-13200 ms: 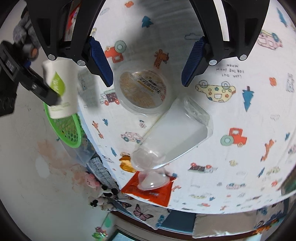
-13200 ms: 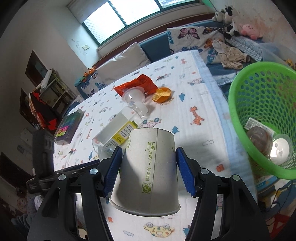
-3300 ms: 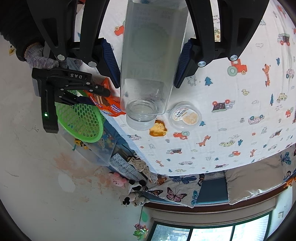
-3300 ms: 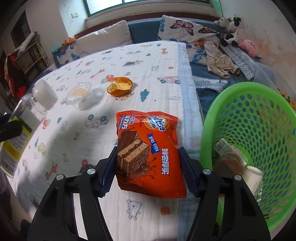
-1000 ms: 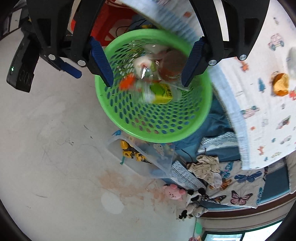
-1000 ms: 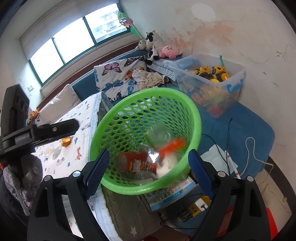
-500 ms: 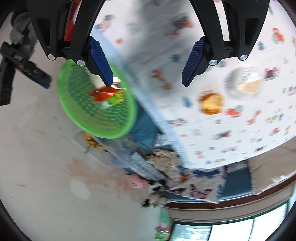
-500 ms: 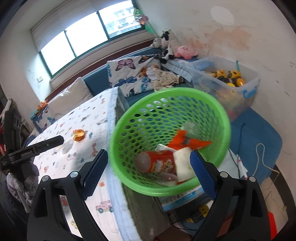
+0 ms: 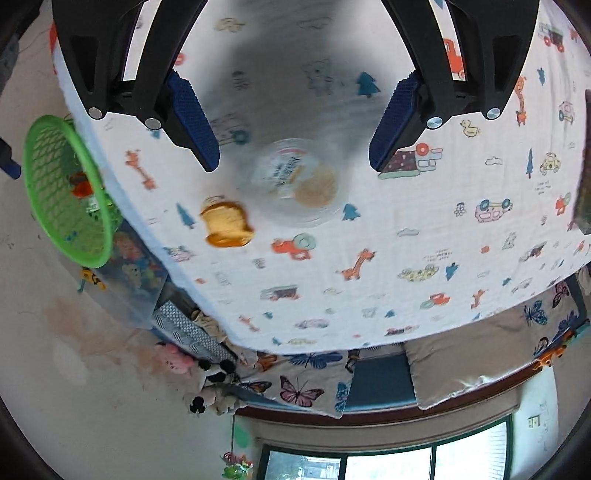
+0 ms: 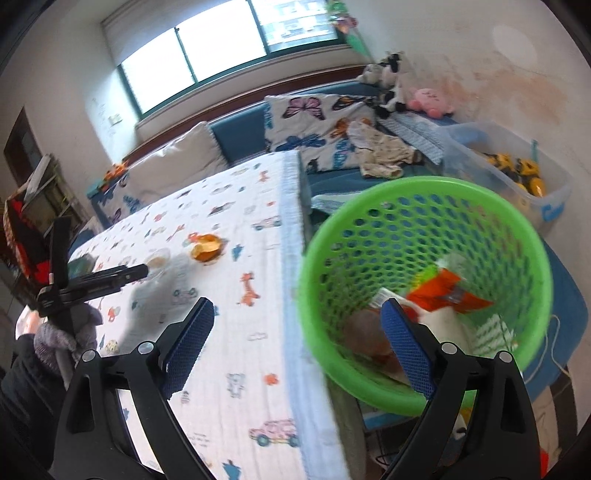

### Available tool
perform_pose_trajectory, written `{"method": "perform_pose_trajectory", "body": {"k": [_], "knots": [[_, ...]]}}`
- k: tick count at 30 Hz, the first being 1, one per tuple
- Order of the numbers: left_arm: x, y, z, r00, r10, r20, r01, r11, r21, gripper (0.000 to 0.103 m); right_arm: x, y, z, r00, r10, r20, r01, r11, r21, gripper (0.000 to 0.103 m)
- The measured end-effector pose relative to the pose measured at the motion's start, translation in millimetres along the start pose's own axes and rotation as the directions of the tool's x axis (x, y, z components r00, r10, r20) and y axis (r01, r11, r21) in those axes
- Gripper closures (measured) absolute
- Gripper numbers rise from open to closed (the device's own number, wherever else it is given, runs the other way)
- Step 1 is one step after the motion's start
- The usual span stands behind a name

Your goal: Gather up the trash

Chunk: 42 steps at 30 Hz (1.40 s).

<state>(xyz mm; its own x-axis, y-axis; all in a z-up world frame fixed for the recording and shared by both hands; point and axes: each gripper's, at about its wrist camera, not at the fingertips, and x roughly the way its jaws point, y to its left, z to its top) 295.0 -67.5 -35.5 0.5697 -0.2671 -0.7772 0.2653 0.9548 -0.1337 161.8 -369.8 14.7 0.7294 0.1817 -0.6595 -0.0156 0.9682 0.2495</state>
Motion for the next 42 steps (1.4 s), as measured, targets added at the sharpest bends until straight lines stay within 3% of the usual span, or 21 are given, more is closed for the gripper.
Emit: {"method": "perform_pose_trajectory", "body": {"k": [19,24,27,42], "knots": [[44.5,0.0,9.4,0.999,-0.005,-0.052,0.006,1.000,0.006,0.023,48.7,51.8,9.7,0.996,0.054,-0.075,-0.061,0.994,-0.094,0.010],[51.1,-3.6,11.0,0.998,0.007,-0.059,-0.006,1.000,0.016,0.032,55.0,57.0,9.5,0.995,0.058,-0.086,-0.067,0.992,-0.107,0.010],[51.6,-4.1,12.3,0.999,-0.007,-0.052,0.008,1.000,0.008,0.038,59.7,58.4,9.9,0.994,0.058,-0.093,-0.069,0.991,-0.111,0.010],[20.6,10.8,10.6,1.000,-0.014,-0.014,0.013,1.000,-0.016,0.039,102.9,77.7,17.5,0.986,0.062,-0.157,-0.095,0.972,-0.214,0.010]]}}
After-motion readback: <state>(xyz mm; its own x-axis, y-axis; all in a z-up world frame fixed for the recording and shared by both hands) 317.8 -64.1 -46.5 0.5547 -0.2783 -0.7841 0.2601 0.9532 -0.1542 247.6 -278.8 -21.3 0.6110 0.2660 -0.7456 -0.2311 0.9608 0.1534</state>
